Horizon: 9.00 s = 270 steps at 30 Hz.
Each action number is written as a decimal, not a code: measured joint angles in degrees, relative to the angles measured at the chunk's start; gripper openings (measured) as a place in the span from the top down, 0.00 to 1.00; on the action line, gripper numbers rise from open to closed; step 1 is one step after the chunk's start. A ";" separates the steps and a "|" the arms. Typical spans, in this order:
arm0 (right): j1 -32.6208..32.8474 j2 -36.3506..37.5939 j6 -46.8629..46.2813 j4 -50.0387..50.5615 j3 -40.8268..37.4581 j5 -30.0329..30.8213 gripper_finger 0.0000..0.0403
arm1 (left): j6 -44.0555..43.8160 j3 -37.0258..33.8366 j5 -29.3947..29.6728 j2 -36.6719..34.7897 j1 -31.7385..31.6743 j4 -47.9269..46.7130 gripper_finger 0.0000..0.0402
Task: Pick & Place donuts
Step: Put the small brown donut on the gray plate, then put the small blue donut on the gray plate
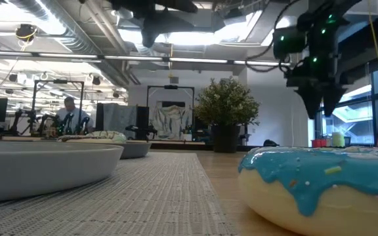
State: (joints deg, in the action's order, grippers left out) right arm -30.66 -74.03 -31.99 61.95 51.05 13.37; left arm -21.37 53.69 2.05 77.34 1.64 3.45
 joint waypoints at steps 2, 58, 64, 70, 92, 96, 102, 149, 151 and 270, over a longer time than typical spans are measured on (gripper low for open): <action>-1.99 -1.73 2.07 -0.75 0.00 -1.32 0.28 | 0.00 0.00 -2.50 0.00 -0.93 -0.72 0.57; -6.01 -11.99 14.93 -12.94 -6.30 -7.92 0.93 | 0.55 -0.02 -6.97 0.00 -5.07 -6.67 0.57; -5.09 -8.18 15.10 -10.82 -6.24 -8.40 0.92 | 0.55 -0.04 -7.00 0.00 -5.08 -6.66 0.57; -3.44 1.01 11.37 -8.51 -6.21 -12.48 0.91 | 0.23 -0.04 -7.00 0.00 -5.06 -6.61 0.57; 14.89 8.60 -8.82 -53.98 -6.10 -21.38 0.94 | -29.09 -0.07 1.23 7.45 -6.61 16.88 0.57; 16.35 7.13 -11.30 -57.87 -6.10 -21.43 0.93 | -29.50 -0.07 5.40 7.50 -6.73 13.30 0.57; 18.66 4.04 -12.80 -60.07 -6.10 -18.98 0.94 | -28.39 -0.07 8.94 7.48 -6.72 12.75 0.57; 20.38 -6.02 -7.76 -67.69 0.22 -22.09 0.90 | -25.63 -0.04 8.38 7.48 -6.61 9.47 0.87; 20.37 -5.99 -6.99 -67.64 0.22 -22.32 0.87 | -25.20 -0.04 8.28 7.48 -6.61 9.53 0.87; 13.95 9.90 6.74 -48.43 0.20 -21.37 0.42 | -47.23 -8.48 -29.26 8.01 17.59 -32.01 0.57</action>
State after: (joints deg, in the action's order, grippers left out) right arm -16.71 -64.13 -25.25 13.52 51.24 -8.00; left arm -68.60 45.21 -27.22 85.35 19.23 -28.56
